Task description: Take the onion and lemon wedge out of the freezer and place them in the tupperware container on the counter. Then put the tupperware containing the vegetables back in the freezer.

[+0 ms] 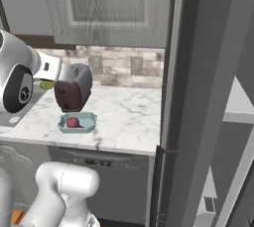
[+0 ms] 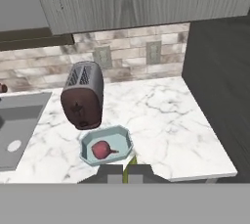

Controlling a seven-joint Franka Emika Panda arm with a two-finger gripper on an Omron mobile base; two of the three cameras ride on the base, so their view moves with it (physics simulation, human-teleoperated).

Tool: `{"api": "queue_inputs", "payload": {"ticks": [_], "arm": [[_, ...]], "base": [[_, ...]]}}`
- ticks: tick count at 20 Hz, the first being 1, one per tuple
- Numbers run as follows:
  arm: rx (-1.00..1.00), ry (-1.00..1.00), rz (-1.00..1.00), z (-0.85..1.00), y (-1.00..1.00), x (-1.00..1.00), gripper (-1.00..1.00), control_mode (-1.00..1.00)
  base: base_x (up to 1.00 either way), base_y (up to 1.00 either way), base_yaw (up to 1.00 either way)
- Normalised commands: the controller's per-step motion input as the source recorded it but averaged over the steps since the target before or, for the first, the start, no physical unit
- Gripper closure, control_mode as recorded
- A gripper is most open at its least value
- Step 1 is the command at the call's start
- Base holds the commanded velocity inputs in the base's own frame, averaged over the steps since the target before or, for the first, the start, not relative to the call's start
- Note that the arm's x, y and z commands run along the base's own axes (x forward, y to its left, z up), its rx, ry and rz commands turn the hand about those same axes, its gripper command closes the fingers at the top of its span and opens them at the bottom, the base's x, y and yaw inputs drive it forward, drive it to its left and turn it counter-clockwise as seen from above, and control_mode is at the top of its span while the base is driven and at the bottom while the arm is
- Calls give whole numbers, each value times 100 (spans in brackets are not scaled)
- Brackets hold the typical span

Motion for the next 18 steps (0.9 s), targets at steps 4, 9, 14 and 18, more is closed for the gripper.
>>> {"api": "queue_inputs", "payload": {"ticks": [4,9,14,18], "arm": [[0,0,0,0,0,0,100,100],[0,0,0,0,0,0,100,100],[0,0,0,0,0,0,100,100],[0,0,0,0,0,0,100,100]], "base": [[24,27,-16],[36,35,-16],[15,26,-13],[2,30,-10]]}}
